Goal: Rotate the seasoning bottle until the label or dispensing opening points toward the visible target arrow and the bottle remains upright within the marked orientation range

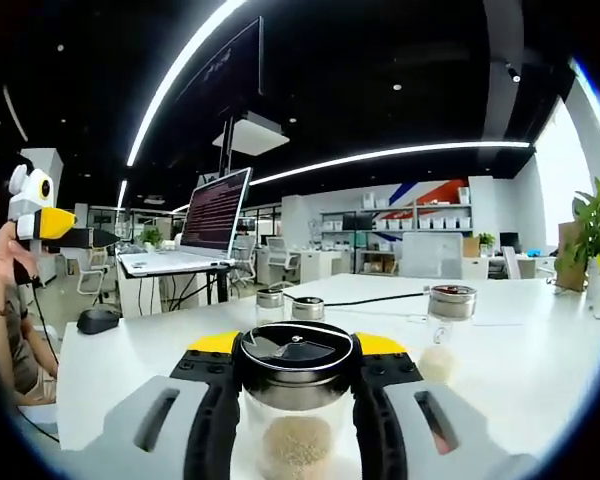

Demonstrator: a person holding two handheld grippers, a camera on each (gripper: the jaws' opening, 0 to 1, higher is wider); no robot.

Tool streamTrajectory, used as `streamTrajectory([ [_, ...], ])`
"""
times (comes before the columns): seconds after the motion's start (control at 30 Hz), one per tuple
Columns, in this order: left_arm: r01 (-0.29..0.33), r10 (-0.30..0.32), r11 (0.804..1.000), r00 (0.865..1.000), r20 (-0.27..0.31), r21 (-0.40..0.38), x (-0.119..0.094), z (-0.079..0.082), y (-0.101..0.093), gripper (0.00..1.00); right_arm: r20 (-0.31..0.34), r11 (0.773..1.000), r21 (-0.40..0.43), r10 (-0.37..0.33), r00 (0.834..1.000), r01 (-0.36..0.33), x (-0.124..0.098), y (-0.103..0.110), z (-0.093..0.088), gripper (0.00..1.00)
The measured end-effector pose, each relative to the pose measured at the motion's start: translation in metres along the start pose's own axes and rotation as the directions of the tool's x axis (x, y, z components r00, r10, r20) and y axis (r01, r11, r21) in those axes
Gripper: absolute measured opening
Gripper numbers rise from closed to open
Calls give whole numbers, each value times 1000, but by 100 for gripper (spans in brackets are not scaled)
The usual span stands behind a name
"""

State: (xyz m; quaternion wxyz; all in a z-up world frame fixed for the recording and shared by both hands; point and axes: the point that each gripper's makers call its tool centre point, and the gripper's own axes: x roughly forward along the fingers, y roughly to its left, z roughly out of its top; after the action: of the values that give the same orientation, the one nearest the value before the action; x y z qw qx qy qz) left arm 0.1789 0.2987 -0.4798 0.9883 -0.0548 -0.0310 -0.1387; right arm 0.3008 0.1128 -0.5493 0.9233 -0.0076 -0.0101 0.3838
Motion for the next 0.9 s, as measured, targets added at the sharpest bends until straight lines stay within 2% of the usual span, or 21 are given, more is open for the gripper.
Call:
streamTrajectory([
  [0.6,2,-2,1000,1000,-4,5,0,-2,-2,93,-6,996,-4,93,996,-93,1,3,-1,42],
  [0.9,4,-4,1000,1000,-7,4,0,-2,-2,93,-10,987,-2,163,987,-163,1,4,-2,42],
])
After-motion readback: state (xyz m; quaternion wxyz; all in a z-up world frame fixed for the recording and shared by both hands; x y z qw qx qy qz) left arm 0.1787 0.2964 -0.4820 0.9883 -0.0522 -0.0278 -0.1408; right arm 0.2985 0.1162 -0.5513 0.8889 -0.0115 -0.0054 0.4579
